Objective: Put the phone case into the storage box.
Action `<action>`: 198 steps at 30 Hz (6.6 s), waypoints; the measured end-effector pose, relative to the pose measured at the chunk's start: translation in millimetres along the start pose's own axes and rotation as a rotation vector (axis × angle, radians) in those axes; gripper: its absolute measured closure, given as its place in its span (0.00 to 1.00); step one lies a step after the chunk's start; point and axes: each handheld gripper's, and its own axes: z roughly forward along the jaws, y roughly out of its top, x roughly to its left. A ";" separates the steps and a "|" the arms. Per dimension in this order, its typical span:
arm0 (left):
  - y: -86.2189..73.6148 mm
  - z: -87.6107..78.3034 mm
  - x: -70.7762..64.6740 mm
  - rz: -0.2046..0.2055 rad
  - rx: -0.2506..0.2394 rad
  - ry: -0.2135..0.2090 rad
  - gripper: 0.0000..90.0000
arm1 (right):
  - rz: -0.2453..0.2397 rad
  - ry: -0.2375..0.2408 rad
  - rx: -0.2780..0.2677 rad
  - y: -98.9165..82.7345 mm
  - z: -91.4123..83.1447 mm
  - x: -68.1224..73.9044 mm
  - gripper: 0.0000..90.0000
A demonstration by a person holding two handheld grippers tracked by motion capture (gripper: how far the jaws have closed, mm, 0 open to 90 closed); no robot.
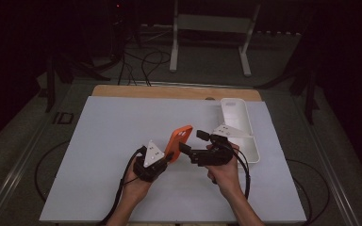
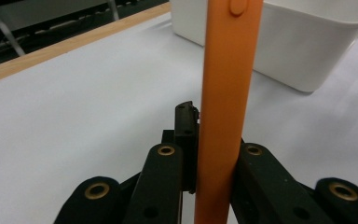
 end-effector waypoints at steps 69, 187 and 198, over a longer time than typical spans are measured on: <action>-6.2 16.1 -25.4 0.027 0.015 0.013 0.91 | 0.104 -0.112 0.015 -2.9 17.0 1.0 0.19; -43.4 -80.7 81.9 -0.105 -0.149 0.147 0.00 | 0.066 -0.237 -0.019 32.8 17.6 -15.3 0.19; -62.2 -92.2 89.5 -0.103 -0.155 0.162 0.00 | 0.061 -0.255 -0.011 37.1 19.4 -18.1 0.19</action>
